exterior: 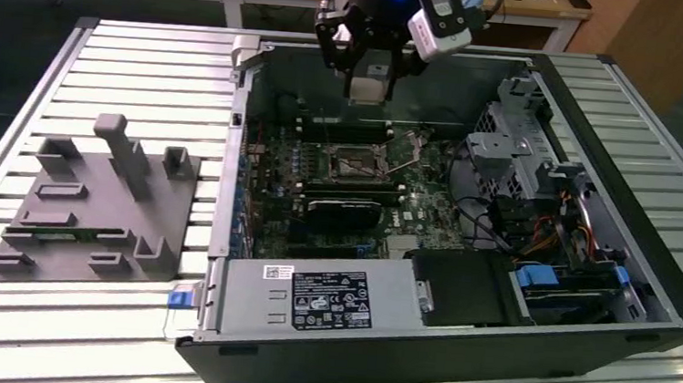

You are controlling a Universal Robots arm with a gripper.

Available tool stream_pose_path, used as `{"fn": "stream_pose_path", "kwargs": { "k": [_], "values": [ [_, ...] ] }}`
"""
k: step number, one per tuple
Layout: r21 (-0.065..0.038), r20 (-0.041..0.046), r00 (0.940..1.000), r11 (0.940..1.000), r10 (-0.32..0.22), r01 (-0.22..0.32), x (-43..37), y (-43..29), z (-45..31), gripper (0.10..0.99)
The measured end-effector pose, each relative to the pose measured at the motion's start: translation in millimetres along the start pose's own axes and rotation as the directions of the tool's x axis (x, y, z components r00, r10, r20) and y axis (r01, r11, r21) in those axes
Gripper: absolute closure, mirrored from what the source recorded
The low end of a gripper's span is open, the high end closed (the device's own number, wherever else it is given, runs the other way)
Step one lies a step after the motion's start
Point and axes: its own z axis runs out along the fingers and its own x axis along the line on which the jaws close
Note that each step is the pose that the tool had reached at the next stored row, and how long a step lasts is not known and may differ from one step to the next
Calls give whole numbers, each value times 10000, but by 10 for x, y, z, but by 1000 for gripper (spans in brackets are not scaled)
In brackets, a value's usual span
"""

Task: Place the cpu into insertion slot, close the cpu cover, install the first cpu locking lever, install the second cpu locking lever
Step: 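Place the cpu into insertion slot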

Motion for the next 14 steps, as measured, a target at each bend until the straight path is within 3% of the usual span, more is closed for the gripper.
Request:
{"fn": "stream_pose_path", "kwargs": {
  "k": [14],
  "values": [
    [8,0,10000,10000,0,0,-4,-23,216,549]
  ]
}}
